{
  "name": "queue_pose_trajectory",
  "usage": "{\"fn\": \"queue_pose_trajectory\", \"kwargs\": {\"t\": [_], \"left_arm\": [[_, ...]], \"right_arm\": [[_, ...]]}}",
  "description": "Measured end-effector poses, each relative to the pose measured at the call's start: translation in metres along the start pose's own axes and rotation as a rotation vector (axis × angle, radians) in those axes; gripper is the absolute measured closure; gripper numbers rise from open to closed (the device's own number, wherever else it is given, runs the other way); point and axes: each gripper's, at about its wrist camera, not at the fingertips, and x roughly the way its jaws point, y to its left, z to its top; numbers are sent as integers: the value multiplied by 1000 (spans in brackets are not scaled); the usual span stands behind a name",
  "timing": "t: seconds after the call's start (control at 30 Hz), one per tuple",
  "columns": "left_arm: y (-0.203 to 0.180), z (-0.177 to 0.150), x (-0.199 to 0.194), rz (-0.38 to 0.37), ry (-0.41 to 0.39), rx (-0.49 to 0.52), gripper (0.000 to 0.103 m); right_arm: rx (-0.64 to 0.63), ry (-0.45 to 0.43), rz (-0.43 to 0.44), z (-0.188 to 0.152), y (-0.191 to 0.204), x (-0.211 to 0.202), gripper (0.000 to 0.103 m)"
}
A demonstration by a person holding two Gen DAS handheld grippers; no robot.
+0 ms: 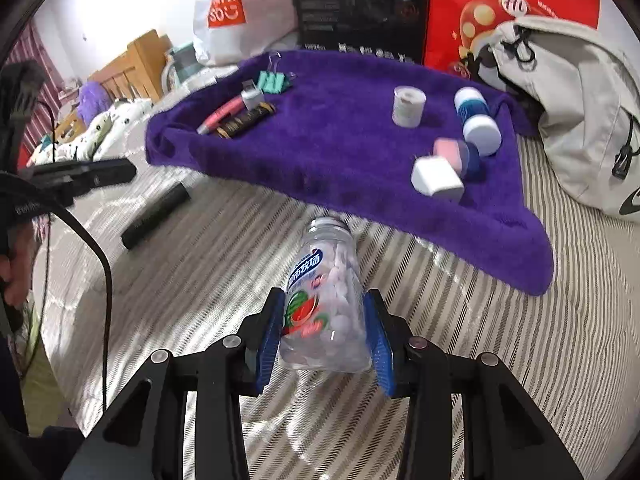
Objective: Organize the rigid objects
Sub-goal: 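Set the black case beside the gold tube with the left tool while the right tool carries the jar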
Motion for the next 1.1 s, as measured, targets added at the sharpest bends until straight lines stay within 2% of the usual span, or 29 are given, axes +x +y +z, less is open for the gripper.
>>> {"fn": "queue_pose_trajectory", "kwargs": {"t": [0.13,0.37,0.53,0.7,0.87,1.1], "left_arm": [[-4,1,5,2,13,6,82],[-12,-12,28,-21,78,50,82],[-17,-22,38,-31,95,79,81],[-24,-26,37,-4,66,142,82],[-23,-25,34,-13,75,125,82],[-18,-15,12,-55,37,90,82]], "right_arm": [[-8,26,-11,-5,0,8,62],[-34,21,-37,-2,4,13,61],[-47,18,-35,0,4,14,61],[-49,8,-39,-1,4,14,61],[-17,16,-8,0,-2,12,62],[9,12,11,-6,-9,0,63]]}}
